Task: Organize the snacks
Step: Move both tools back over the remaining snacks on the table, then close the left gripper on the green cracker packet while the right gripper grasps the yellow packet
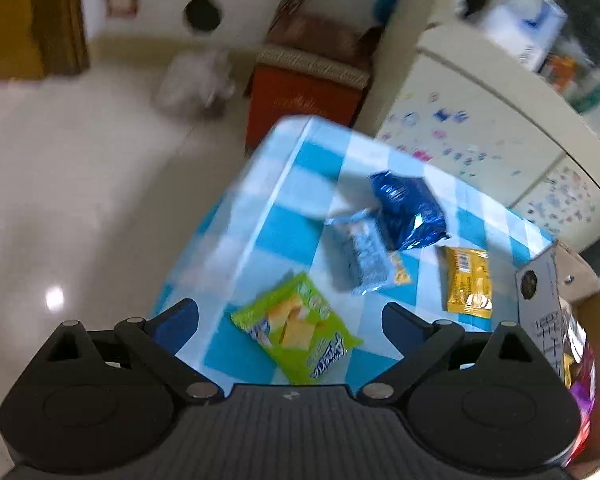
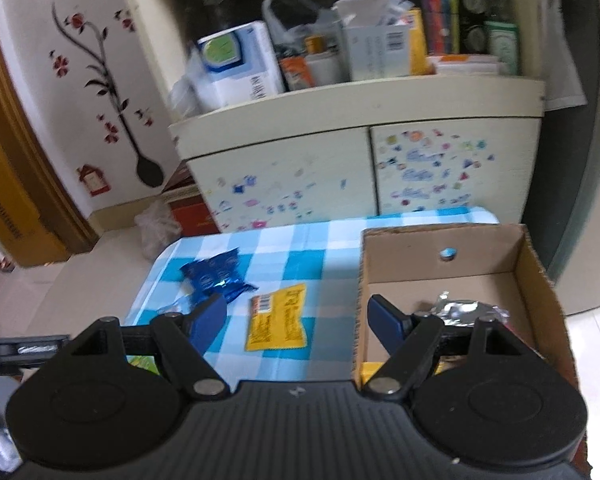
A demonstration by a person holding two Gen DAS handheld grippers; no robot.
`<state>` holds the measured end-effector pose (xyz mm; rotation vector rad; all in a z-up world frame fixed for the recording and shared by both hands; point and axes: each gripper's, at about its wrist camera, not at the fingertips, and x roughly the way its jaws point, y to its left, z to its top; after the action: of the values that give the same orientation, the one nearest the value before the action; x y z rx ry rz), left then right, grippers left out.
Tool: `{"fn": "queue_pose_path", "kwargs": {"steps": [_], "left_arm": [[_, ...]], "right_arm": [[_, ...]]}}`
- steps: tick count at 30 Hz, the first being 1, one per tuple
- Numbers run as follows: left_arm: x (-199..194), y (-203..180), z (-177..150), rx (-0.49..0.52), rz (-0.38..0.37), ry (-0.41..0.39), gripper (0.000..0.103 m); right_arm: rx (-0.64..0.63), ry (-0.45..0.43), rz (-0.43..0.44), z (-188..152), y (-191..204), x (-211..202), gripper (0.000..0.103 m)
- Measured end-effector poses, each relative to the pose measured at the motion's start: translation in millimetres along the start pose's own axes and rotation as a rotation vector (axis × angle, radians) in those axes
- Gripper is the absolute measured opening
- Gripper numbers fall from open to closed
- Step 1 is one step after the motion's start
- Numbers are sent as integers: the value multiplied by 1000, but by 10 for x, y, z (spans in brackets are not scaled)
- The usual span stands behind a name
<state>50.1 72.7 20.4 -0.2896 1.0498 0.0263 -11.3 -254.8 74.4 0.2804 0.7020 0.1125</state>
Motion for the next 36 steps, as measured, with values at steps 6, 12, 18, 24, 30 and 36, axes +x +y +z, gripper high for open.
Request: {"fn": "queue_pose_path", "kwargs": {"steps": [6, 12, 18, 24, 30, 36], "left_arm": [[251, -61, -95, -48, 16, 67, 100], [388, -173, -90, -26, 54, 56, 100], [553, -217, -87, -34, 89, 65, 100], [665, -185, -78, -83, 98, 87, 100], [770, -189, -116, -82, 151, 101, 102], [801, -283, -168, -30, 210, 120, 103]], "right_arm": [[-23, 26, 24, -42, 93, 74, 78], [-3, 65, 55, -62, 122, 174, 78], [42, 122, 103, -85, 141, 363, 78], [13, 162, 81, -108, 278, 684, 78], [-2, 200, 47, -141, 377, 1038, 78], [1, 220, -19, -143, 391, 1309, 78]]}}
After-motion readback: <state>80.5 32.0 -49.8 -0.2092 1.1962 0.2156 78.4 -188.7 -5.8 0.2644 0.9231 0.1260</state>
